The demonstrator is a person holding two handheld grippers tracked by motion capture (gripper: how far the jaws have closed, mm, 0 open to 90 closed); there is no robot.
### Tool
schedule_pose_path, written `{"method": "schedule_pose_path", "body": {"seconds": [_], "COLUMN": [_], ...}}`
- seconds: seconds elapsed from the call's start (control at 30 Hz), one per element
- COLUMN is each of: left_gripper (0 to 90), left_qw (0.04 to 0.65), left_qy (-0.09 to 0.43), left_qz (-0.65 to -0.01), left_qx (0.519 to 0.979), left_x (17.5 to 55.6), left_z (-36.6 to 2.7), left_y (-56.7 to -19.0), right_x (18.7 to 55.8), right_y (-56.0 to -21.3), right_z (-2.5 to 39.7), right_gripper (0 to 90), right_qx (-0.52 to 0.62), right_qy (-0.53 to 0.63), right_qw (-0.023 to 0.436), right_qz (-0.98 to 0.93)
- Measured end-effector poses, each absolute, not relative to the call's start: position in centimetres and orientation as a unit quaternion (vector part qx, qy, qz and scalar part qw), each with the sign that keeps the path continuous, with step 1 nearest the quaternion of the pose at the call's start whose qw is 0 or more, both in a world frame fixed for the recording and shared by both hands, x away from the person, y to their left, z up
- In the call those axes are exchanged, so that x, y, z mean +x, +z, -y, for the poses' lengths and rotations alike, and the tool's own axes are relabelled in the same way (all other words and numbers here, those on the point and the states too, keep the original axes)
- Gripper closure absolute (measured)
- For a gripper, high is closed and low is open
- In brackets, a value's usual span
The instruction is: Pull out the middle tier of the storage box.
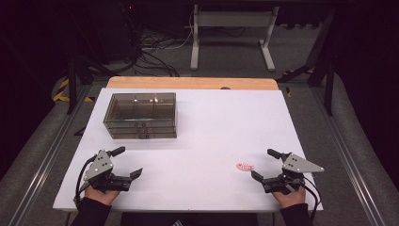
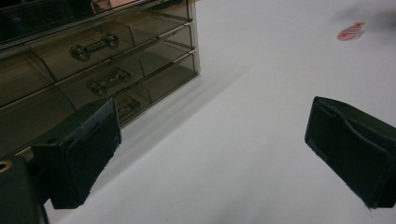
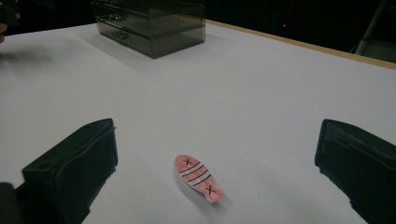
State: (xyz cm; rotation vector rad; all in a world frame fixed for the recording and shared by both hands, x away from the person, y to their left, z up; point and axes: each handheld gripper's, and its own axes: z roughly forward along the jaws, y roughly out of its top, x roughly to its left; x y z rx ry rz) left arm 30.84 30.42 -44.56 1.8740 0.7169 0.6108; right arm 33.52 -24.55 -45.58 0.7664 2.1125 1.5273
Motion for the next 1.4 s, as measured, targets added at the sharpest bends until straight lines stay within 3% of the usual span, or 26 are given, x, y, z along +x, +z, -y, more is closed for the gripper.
{"method": "schedule_pose_path", "body": {"seconds": [1.4], "left_gripper": [9.3], "left_qw": [0.451], "left_qy": [0.25], "left_qz": [-0.257], "left_qx": [0.817], "left_x": [34.7], "left_z": [-28.8], "left_y": [-42.1], "right_x": [33.6], "right_y": [-45.7], "right_z": [24.6], "right_gripper": [0.0], "right_qx": [0.277], "right_qy": [0.551], "right_qw": [0.201], "right_qz": [-0.761]}}
